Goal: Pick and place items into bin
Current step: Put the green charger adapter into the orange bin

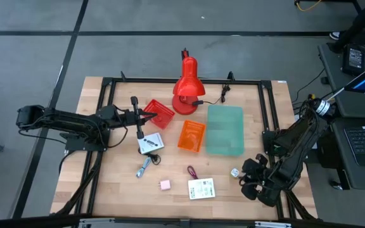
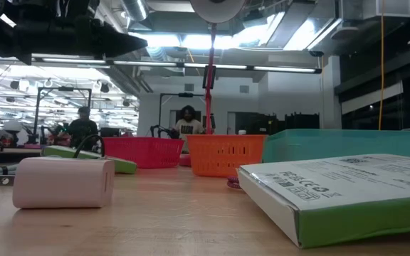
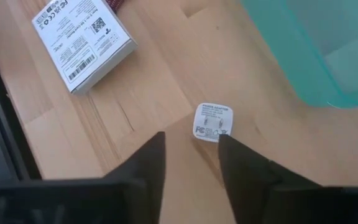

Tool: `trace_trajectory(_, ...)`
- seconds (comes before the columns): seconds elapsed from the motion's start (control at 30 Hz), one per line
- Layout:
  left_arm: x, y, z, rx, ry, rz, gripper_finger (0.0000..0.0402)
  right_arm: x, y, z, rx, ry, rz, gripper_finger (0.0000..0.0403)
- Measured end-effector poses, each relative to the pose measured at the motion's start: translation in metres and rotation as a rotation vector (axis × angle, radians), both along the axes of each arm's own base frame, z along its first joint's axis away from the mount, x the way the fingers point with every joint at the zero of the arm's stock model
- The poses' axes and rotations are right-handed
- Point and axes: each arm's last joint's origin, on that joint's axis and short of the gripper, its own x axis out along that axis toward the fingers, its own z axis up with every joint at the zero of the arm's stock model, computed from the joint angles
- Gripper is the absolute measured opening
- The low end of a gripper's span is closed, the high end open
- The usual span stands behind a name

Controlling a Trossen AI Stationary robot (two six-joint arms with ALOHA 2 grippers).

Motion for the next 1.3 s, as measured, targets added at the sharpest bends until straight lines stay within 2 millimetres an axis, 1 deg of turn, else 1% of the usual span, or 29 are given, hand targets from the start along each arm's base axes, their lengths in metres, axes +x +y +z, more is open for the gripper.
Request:
trace_trajectory(0.23, 0.0, 0.0, 0.0, 0.0, 0.0, 0.0, 0.0004, -0.001, -0.0016, -0.0004, -0.018, 0.011, 0.0, 0.0207)
trace_trajectory(0.43, 0.0, 0.0, 0.0, 0.0, 0.0, 0.0, 0.0004, -0.0011, -0.0017, -0.0005, -0.019, 0.012, 0.001, 0.0238)
trace_trajectory(1.3, 0.0, 0.0001, -0.0001, -0.001, 0.001, 0.003, 0.0004, 0.0016, 0.0014, 0.0003, 0.018, -0.013, -0.002, 0.0242)
